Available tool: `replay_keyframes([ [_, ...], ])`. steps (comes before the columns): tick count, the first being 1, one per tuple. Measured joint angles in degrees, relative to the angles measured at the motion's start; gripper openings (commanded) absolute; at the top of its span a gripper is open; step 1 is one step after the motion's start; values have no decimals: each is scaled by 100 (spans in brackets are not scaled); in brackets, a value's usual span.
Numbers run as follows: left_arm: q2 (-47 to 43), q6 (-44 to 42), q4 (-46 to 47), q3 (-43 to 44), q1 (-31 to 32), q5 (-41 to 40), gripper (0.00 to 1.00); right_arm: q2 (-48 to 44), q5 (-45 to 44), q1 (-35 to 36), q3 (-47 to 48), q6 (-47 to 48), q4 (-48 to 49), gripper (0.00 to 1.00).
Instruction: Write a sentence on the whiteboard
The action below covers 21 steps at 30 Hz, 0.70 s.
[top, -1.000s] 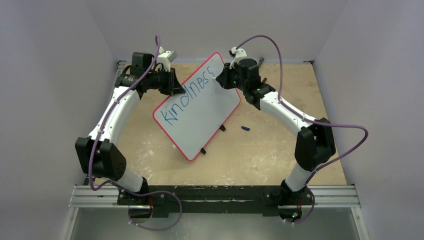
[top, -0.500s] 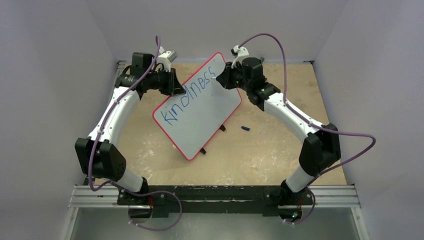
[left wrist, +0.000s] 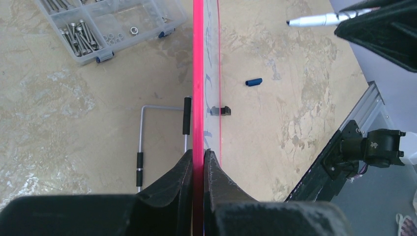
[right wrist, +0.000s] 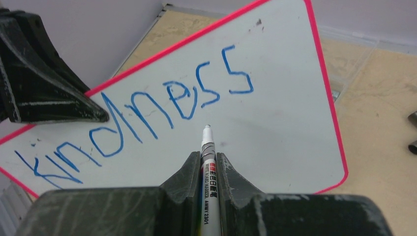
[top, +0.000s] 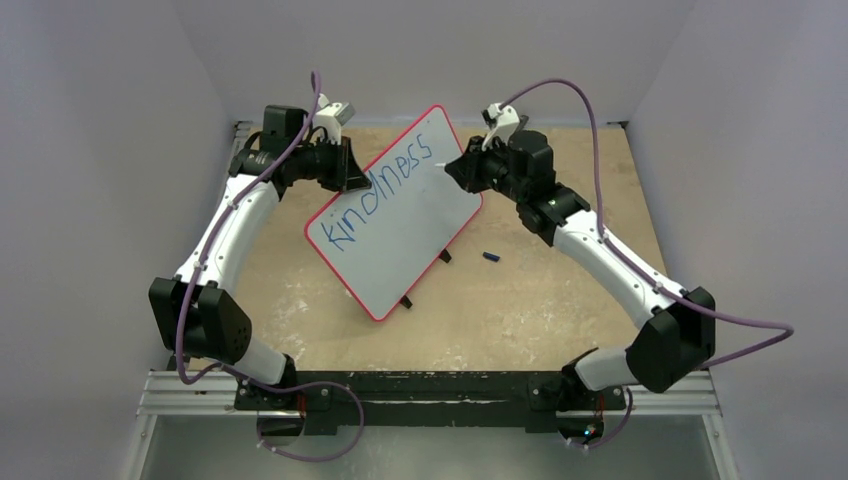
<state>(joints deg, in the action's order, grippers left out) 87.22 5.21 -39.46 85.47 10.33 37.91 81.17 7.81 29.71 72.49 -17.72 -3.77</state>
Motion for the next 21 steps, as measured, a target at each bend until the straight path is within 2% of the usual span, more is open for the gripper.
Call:
replay_keyframes([
  [11,-39,20,39,-55,0,-9,0,-758,538,151,-994,26,-2,0],
  [21,-79,31,85,-103,0,-20,0,-1073,297,1591,-1633,293,118,0],
])
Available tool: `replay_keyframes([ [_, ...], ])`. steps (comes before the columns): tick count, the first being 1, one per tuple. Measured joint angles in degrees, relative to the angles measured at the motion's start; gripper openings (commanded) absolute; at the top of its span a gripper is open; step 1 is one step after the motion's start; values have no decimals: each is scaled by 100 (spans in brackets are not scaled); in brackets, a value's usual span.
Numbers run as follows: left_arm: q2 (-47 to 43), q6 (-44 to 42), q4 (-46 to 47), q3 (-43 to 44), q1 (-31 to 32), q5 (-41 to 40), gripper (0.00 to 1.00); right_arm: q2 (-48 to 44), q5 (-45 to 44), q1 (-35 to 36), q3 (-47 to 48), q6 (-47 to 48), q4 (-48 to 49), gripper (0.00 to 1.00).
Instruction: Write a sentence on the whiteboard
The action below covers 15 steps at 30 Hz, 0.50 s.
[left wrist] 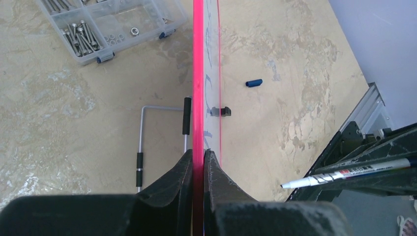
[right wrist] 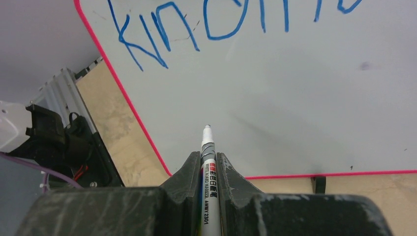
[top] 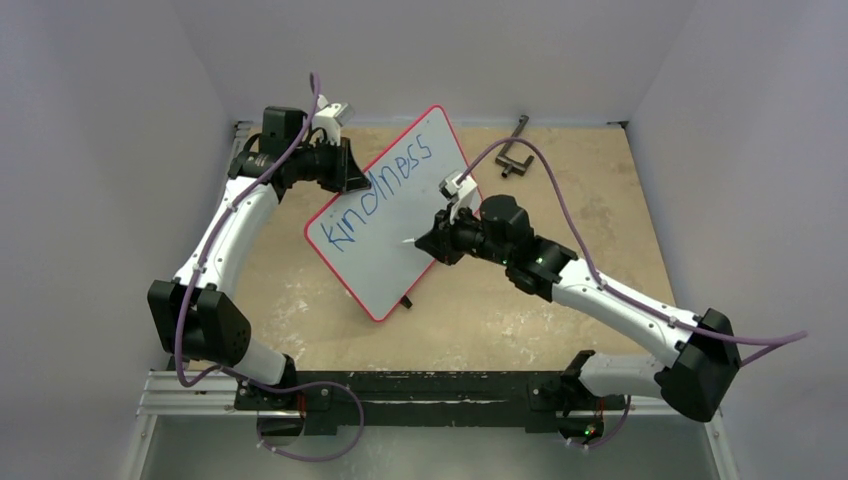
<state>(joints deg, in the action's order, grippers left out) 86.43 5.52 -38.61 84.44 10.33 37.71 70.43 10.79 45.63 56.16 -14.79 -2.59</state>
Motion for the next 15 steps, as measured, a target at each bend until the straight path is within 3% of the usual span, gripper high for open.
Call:
replay_keyframes([
  [15,-181,142,81,-170,11,-13,0,-345,-1692,1775,-1062,260,1322,0],
])
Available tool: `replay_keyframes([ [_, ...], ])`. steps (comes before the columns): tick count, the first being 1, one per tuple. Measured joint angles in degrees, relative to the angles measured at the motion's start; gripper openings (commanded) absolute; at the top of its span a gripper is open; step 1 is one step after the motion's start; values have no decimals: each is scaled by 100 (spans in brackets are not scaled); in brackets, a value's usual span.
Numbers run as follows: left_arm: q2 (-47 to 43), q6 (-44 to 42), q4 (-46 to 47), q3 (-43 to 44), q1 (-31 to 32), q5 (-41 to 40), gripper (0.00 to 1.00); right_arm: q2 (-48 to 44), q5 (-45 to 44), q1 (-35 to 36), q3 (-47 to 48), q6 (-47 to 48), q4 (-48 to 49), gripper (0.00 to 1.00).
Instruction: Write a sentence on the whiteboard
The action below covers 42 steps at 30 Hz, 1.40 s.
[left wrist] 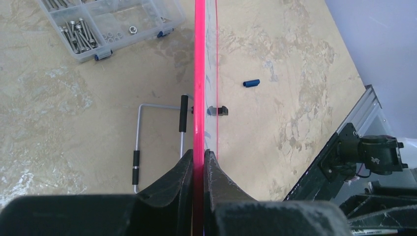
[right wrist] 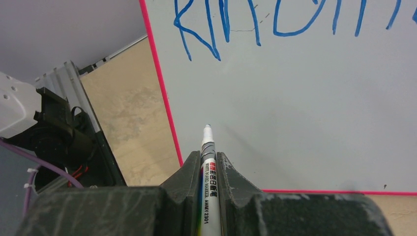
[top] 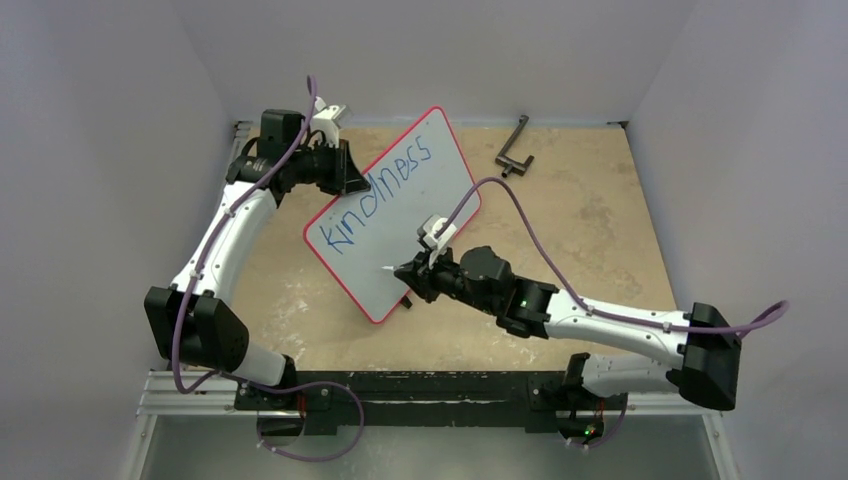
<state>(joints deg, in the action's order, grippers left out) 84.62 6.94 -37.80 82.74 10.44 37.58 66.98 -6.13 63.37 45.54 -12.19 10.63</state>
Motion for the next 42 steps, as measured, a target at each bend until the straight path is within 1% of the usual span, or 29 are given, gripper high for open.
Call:
replay_keyframes([
  [4,-22,2,2,-15,0,-42,0,251,-387,317,-7,118,402,0],
  [9,-105,2,46,-101,13,-74,0,715,-702,549,35,256,772,0],
  [11,-136,2,44,-122,13,-96,0,1005,-855,619,116,313,848,0],
  [19,-225,0,48,-192,15,-155,0,1436,-1239,697,332,330,1029,0],
  [30,-236,0,42,-199,15,-184,0,1816,-1397,697,734,350,1126,0],
  [42,-236,-4,39,-199,15,-205,0,1996,-1220,702,903,372,1128,0],
])
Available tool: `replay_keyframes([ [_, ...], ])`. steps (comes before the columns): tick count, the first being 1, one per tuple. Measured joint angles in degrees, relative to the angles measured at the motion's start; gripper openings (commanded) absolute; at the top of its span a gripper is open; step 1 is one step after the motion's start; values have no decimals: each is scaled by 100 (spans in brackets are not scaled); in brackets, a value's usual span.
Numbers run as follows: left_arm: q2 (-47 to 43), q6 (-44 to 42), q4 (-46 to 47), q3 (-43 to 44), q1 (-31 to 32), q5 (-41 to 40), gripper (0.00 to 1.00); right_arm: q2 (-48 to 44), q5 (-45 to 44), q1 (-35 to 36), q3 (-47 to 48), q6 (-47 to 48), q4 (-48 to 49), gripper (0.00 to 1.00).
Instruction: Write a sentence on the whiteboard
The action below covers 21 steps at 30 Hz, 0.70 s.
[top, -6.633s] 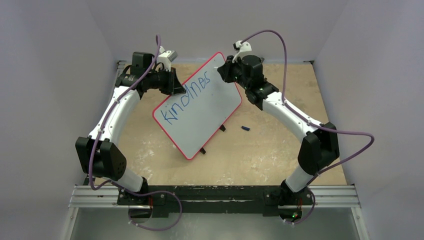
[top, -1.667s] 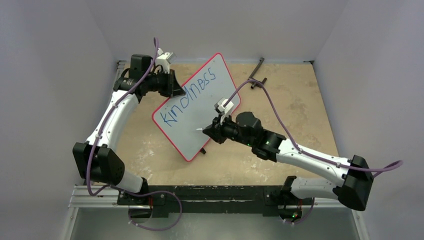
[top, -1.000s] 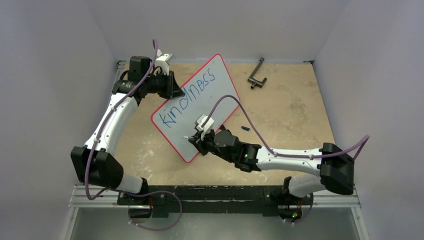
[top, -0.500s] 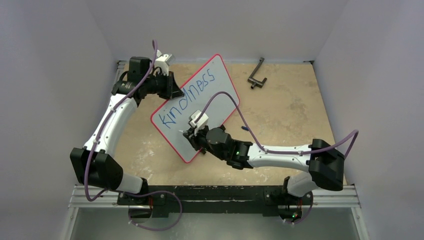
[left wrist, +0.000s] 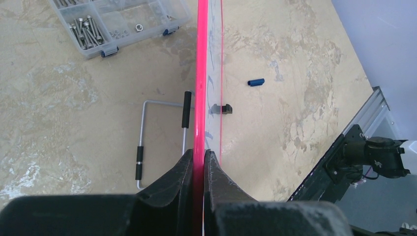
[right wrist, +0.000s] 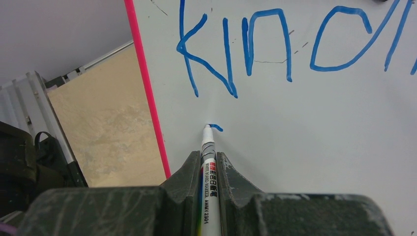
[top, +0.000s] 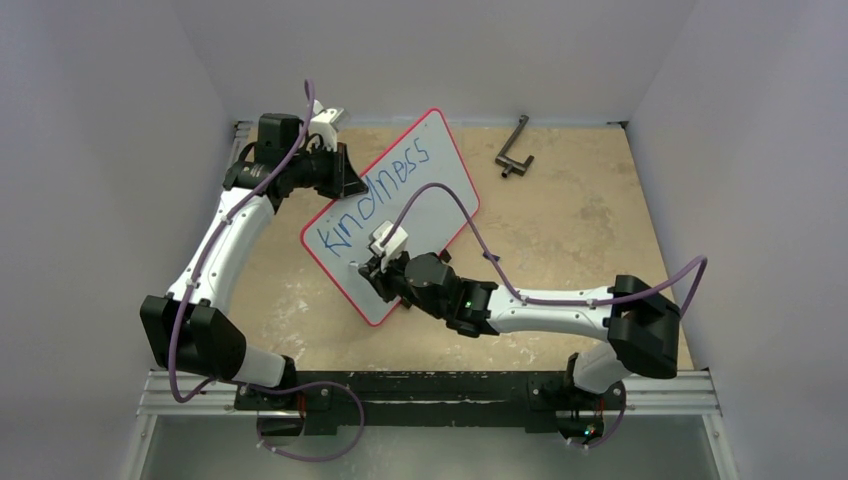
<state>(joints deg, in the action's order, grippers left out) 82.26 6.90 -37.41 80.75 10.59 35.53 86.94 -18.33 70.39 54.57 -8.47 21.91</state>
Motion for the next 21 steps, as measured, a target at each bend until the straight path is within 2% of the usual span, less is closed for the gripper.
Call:
replay_keyframes([
  [15,0,-22,2,0,-2,-4,0,162,726,118,72,-2,-2,0],
  [21,0,-22,0,0,-2,-4,0,184,763,144,70,-4,-2,0],
])
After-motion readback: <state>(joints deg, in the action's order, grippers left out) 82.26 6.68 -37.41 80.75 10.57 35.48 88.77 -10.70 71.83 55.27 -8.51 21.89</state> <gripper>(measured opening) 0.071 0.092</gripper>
